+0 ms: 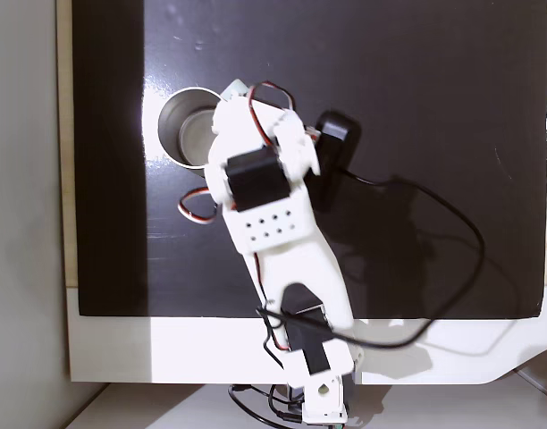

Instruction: Grasp a gauze and put it in the cup.

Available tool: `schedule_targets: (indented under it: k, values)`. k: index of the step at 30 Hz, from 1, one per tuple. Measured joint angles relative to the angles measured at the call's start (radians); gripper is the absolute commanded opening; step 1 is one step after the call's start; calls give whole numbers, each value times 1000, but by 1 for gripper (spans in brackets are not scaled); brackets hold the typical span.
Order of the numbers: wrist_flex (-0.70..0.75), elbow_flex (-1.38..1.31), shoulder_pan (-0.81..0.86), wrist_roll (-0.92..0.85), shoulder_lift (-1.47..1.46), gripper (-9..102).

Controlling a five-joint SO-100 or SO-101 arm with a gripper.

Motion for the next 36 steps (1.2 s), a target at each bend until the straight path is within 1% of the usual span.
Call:
schedule_targets:
  k: [6, 13, 25, 26, 27, 30, 32, 33, 36]
  values:
    - [-9, -100, -81, -14, -104, 0]
    - [-14, -213, -140, -37, -213, 0]
    - [-20, -238, -192, -40, -265, 1]
    - [-20, -238, -192, -40, -265, 3]
    - [-20, -238, -192, -40, -265, 7]
    - [-20, -238, -183, -46, -265, 23]
    - [-20, -238, -183, -63, -265, 31]
    - [-20, -238, -186, -71, -265, 33]
    - [-20, -238, -201, -78, -265, 36]
